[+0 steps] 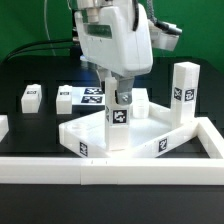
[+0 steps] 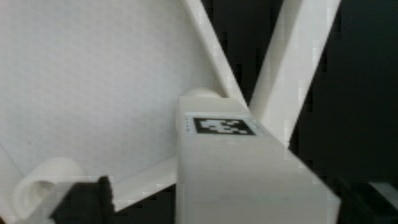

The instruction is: Assemble desk

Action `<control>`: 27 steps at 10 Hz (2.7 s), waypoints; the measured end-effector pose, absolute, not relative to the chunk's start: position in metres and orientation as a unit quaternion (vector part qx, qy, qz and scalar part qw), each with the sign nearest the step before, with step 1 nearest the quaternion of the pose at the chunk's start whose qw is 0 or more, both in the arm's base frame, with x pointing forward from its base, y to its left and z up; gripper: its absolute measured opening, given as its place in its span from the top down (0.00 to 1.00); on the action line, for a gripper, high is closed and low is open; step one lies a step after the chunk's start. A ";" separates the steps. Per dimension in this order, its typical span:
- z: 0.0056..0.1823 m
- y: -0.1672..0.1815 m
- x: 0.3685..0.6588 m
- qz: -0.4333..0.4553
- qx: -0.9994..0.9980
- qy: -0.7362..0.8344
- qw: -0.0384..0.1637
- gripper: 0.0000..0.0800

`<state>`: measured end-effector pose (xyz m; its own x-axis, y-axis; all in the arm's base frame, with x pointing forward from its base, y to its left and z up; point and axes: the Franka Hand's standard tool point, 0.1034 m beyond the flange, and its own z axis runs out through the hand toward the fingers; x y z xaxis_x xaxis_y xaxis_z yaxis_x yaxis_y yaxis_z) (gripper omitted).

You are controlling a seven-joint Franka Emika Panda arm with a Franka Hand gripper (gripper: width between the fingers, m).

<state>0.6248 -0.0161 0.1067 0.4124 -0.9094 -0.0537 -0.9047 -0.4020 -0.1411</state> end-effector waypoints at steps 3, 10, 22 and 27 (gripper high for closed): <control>0.106 -0.013 0.627 -0.030 -0.924 0.375 0.066 0.19; 0.105 -0.010 0.630 -0.046 -0.997 0.061 0.019 0.19; 0.103 -0.004 0.629 -0.044 -0.972 0.231 0.031 0.64; 0.102 0.001 0.628 -0.028 -0.867 0.495 0.053 0.64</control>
Offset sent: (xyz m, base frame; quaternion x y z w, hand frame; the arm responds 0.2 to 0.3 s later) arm 0.0122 0.0086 0.0011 -0.0325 0.0154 -0.2426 0.9694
